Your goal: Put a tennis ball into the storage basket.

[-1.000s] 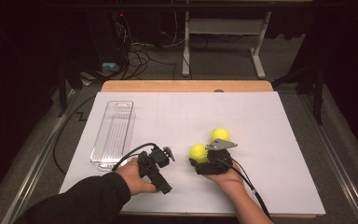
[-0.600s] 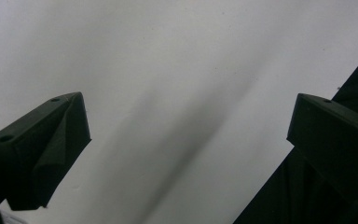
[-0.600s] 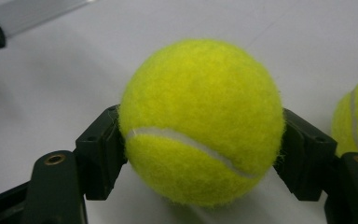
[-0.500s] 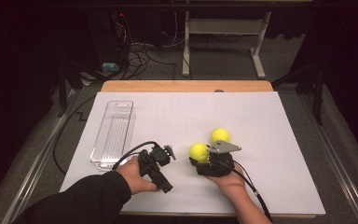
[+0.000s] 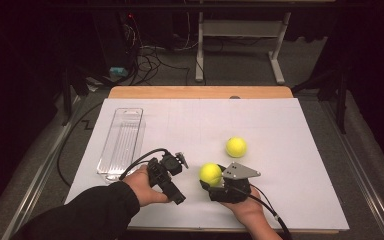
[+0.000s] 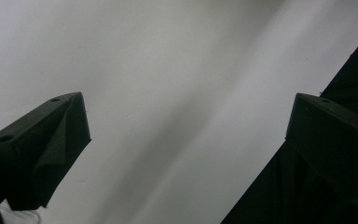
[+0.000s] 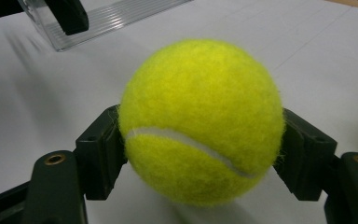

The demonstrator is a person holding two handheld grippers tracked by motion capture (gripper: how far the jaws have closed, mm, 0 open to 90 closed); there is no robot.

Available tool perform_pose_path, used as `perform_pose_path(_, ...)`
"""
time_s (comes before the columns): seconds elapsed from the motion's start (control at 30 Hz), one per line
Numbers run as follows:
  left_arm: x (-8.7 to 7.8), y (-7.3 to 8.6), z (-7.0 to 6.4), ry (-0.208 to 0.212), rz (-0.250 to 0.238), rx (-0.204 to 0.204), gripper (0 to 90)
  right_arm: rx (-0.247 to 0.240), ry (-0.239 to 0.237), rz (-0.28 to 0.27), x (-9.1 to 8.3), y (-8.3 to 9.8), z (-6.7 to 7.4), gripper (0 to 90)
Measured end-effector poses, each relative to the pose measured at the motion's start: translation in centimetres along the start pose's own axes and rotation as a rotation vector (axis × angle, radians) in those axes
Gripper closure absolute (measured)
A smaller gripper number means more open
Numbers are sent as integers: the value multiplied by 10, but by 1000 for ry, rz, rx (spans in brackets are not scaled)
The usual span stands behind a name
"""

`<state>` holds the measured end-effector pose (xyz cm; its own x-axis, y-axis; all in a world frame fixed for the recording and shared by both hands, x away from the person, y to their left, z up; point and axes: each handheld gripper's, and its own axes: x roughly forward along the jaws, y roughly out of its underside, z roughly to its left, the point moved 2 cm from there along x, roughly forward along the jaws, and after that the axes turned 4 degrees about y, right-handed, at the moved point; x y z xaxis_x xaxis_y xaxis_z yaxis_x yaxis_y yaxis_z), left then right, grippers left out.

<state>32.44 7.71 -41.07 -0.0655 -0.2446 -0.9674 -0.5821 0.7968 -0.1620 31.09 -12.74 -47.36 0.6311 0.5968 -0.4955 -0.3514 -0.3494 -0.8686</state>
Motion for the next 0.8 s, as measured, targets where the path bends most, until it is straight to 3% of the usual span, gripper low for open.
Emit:
perform_pose_path(0.37, -17, -3, 1, 6, -25, -15, 4, -24, -59, -22, 3, 2, 22, 276)
perform_pose_path(0.8, -31, -18, -5, 11, -45, -9, 4, -40, -95, -46, 8, 0, 37, 276)
